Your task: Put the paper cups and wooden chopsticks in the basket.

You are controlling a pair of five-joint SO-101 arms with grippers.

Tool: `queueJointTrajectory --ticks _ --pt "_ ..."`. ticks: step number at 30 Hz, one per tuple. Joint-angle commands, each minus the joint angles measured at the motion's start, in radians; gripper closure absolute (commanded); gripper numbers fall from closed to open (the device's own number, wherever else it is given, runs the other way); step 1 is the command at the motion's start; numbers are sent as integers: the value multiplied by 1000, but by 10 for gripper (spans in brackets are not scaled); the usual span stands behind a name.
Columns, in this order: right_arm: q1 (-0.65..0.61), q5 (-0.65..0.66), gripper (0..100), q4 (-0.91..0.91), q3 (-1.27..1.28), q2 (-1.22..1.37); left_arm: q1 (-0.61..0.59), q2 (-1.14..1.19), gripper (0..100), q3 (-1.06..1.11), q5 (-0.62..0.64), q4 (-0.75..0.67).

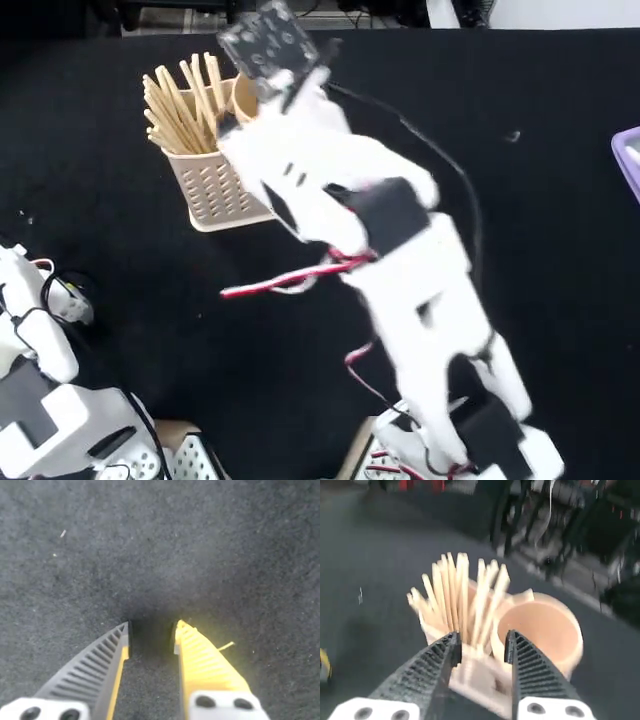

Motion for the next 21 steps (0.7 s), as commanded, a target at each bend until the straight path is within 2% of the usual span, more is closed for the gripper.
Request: queueJointTrajectory --ticks 1,5,7,13,21 --pt "55 -11 847 55 117 -59 21 -92 915 79 5 -31" --pt "106 -11 995 83 240 -180 68 -293 948 208 0 -80" --pt "144 -11 968 81 306 -286 108 -413 949 282 -6 -98" --pt "258 -3 984 69 564 -636 239 -779 949 499 -84 -127" --pt "390 -3 981 -84 1115 -1006 358 -1157 947 690 -84 -115"
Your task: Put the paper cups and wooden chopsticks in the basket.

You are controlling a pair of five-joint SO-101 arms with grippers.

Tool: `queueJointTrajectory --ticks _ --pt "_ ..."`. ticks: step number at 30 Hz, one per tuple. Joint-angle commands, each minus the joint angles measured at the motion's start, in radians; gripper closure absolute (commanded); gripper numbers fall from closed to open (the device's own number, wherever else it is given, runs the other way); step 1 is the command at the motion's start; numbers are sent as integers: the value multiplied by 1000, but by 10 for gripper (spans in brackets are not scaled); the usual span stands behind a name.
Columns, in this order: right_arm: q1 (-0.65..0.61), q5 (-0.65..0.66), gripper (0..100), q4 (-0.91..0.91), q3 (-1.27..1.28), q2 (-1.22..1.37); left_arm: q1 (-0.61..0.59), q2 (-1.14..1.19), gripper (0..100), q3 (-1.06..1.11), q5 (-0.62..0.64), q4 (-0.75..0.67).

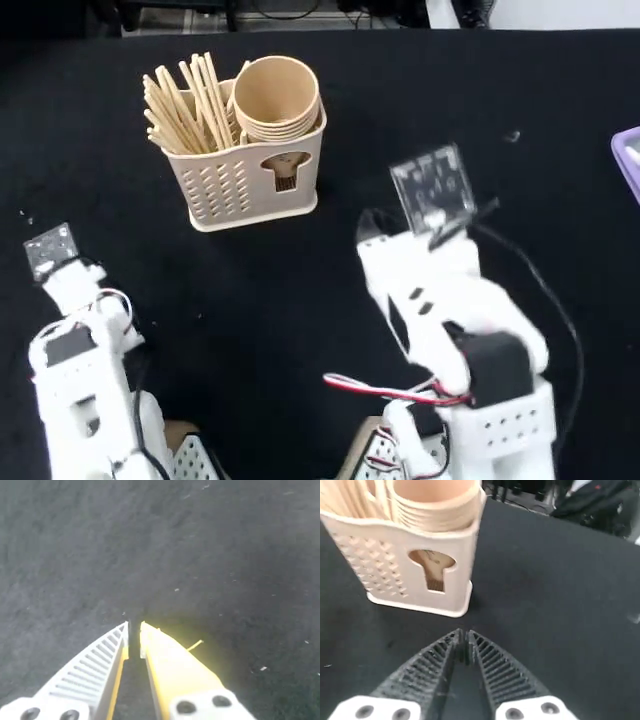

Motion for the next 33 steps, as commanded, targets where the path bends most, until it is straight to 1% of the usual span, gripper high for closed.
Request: queueJointTrajectory --ticks 1,6,10,12,15,20,23,25,27,30,33 --pt "51 -3 981 -97 248 -160 81 -201 947 67 -8 -2" --pt "78 -11 981 -101 481 -409 180 -391 945 119 -8 106" --pt "115 -12 981 -68 656 -645 217 -559 945 185 -8 153" --pt "120 -12 981 -34 710 -714 222 -647 945 228 -8 169" --pt "118 -14 981 -8 734 -668 223 -758 945 268 -8 203" --pt "115 -17 981 -12 809 -664 308 -724 945 280 -8 201" --pt "117 -87 981 -29 900 -664 348 -733 945 295 -8 210" --pt "117 -137 981 -14 898 -662 363 -733 948 295 -6 212" --pt "117 -175 981 18 900 -664 361 -733 948 295 -3 212" --pt "117 -189 982 107 900 -664 360 -733 948 295 -2 212" --pt "123 -187 983 104 900 -656 355 -733 948 295 -6 212"
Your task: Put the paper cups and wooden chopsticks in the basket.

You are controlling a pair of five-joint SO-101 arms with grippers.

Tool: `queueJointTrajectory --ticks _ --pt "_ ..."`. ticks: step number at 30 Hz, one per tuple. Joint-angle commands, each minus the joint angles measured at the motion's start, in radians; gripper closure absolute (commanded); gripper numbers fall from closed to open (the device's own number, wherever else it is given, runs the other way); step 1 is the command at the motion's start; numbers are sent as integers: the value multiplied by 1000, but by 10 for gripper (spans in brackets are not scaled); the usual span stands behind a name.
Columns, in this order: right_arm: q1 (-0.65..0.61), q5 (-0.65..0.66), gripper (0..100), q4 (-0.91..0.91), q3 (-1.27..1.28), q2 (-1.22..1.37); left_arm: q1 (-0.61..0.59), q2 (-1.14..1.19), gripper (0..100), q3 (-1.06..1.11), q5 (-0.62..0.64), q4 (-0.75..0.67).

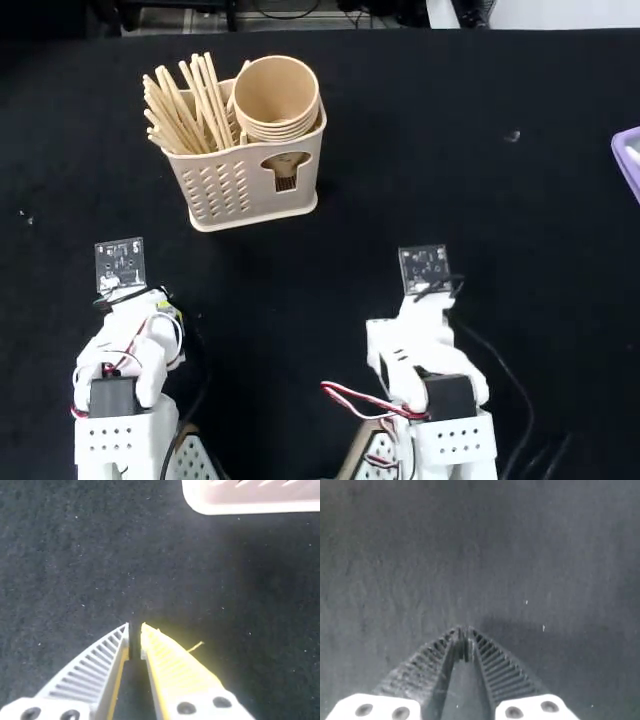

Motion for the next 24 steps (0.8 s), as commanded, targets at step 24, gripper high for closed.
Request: queueJointTrajectory --ticks 24 --pt "15 -12 983 17 -2 -64 13 -14 948 22 -5 6"
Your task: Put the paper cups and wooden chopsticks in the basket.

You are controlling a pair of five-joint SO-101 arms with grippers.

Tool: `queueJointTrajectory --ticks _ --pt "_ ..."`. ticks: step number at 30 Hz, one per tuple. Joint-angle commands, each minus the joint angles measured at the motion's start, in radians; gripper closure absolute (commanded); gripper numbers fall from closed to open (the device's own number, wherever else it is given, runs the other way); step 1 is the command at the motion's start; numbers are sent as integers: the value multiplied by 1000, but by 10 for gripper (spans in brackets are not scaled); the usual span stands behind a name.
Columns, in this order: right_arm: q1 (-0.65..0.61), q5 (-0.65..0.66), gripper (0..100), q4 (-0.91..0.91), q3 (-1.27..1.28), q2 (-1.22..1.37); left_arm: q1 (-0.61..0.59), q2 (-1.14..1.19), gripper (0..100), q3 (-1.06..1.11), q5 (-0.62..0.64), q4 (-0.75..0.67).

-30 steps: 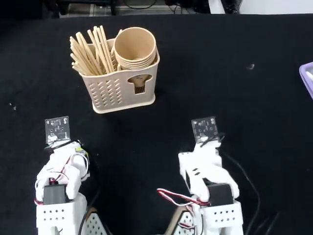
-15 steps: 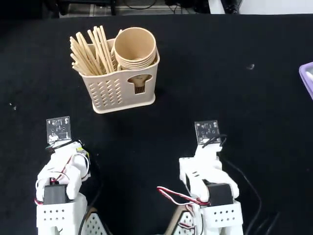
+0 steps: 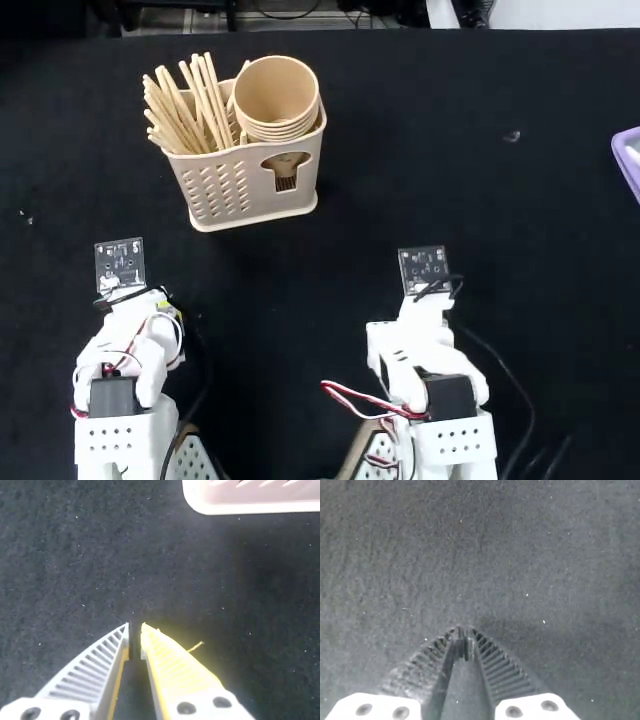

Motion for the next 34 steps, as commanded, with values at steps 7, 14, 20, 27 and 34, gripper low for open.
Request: queueJointTrajectory --ticks 7,14,20,27,34 --pt "15 -12 983 6 -2 -64 15 -18 946 21 -5 164" --pt "15 -12 983 6 -2 -64 15 -18 948 15 -5 172" --pt "15 -12 983 6 -2 -64 13 -18 946 21 -5 166" --pt "15 -12 983 6 -2 -64 5 -15 947 21 -3 170" --pt "15 -12 983 6 -2 -64 5 -15 947 21 -3 170"
